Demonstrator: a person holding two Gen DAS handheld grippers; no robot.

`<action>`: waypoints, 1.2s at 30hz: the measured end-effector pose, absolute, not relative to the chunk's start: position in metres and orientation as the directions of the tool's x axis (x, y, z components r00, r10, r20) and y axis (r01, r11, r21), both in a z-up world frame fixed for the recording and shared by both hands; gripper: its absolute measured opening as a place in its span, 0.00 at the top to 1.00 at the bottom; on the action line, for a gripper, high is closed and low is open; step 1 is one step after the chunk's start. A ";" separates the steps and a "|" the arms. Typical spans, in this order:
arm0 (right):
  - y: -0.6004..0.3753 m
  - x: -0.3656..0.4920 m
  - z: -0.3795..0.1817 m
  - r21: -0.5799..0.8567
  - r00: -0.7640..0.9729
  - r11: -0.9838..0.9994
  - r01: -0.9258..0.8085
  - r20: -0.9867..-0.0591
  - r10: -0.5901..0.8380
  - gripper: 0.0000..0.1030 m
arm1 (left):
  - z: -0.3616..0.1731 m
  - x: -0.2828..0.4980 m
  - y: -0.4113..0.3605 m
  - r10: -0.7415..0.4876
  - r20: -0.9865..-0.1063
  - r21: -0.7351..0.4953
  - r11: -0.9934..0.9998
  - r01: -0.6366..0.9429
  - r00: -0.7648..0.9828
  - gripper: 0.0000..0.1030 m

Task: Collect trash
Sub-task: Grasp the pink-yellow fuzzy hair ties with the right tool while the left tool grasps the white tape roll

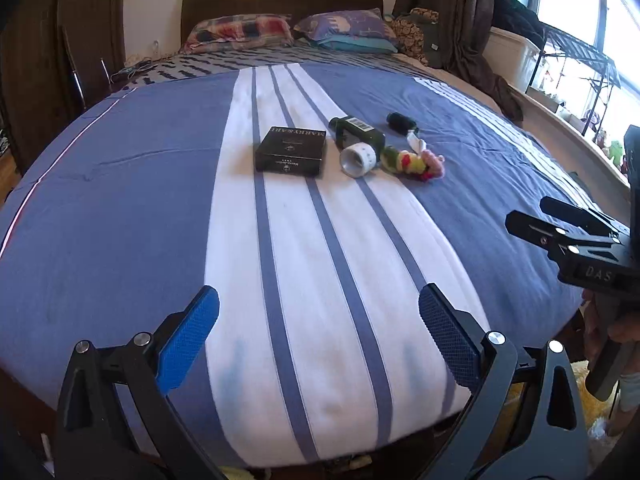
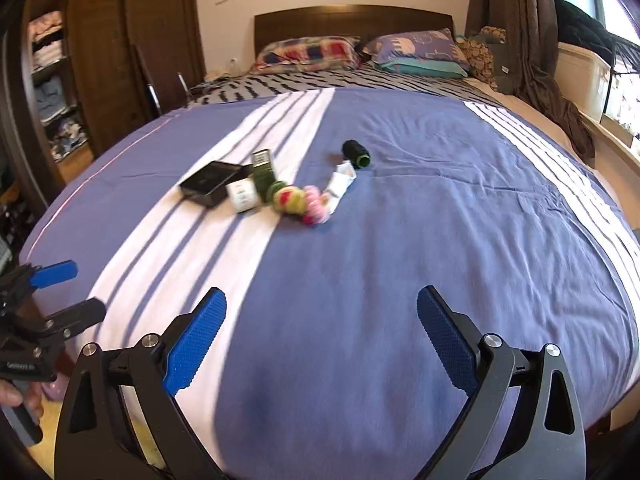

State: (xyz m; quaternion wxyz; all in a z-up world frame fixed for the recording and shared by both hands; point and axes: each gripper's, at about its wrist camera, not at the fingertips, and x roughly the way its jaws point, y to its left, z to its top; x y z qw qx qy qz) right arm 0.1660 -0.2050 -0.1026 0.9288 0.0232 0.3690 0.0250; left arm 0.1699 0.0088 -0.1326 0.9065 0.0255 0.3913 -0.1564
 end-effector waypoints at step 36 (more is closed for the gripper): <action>-0.226 0.248 -0.114 0.104 0.710 0.986 -0.134 -0.684 0.168 0.80 | -0.144 0.291 -0.073 -0.363 -0.727 -0.106 0.898 0.427 0.583 0.37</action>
